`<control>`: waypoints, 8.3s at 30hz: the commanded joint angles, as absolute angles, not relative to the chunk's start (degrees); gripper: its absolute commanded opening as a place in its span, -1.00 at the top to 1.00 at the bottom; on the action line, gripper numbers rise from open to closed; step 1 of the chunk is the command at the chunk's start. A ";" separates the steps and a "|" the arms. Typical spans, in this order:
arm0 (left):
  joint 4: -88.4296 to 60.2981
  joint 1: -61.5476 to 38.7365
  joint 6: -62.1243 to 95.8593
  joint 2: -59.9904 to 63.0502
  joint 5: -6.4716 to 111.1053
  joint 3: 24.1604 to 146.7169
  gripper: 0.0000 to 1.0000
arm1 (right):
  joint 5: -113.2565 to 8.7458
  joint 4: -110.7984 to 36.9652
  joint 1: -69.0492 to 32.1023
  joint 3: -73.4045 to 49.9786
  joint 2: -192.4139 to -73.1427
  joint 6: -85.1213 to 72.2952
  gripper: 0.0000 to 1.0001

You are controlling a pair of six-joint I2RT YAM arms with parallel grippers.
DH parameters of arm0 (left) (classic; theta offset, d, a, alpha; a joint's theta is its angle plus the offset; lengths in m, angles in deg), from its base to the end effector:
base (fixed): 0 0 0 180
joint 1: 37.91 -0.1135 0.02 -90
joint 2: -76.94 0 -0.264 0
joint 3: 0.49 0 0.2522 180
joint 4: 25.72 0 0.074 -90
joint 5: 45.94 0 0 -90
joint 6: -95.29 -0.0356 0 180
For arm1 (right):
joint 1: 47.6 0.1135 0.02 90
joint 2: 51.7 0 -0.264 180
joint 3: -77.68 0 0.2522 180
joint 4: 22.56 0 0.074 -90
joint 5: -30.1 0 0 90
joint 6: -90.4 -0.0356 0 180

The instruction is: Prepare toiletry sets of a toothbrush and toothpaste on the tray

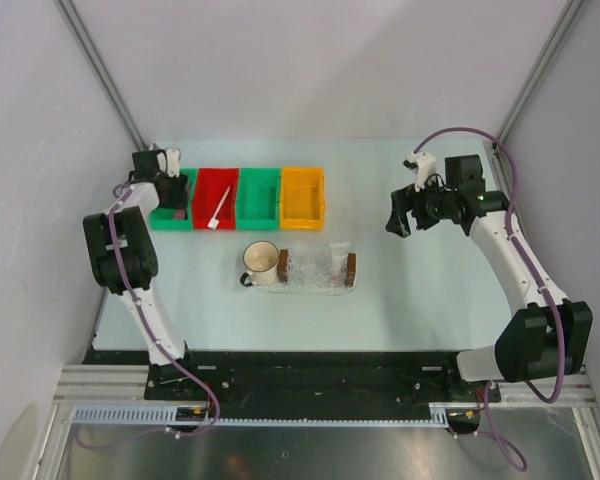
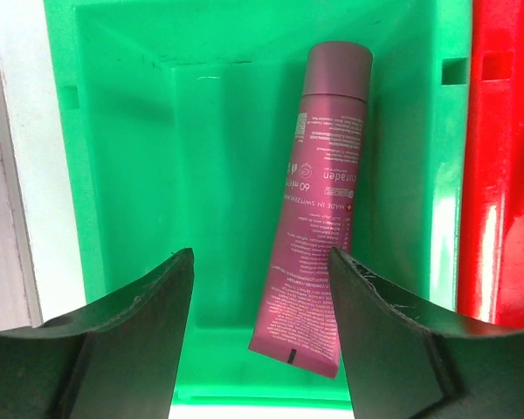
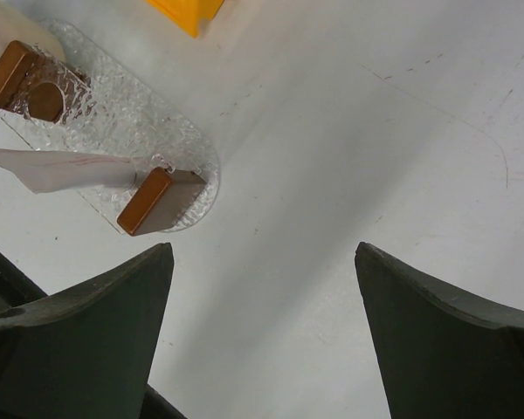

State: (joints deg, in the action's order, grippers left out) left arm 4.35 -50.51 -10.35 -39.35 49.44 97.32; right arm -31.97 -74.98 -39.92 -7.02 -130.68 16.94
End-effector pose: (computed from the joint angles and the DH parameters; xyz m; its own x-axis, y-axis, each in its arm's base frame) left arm 0.4385 0.0946 0.1882 -0.7466 0.1081 -0.6564 0.0464 0.9928 0.1108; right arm 0.2879 0.0557 0.3210 -0.5672 -0.3303 -0.7545 -0.6237 0.7705 0.1315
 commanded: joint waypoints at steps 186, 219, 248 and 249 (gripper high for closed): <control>17.48 0.59 -20.82 4.07 55.56 92.72 0.99 | 1.72 -62.86 -22.73 -29.59 -146.62 -5.75 -0.33; 17.13 1.73 -20.20 3.72 55.48 91.40 -0.34 | 1.28 -63.04 -23.25 -29.24 -145.39 -5.05 1.00; -1.92 -23.93 26.54 0.39 96.78 98.35 -0.68 | 3.56 -38.34 -36.27 -33.37 -136.52 -25.26 1.00; -2.99 -23.93 28.38 0.12 97.40 98.26 -0.68 | 3.65 -38.34 -35.91 -33.81 -136.43 -25.09 1.00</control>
State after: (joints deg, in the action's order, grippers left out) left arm 6.39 -23.80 13.84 1.04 88.61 98.94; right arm 2.21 -45.64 -36.81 -30.40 -139.77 -22.14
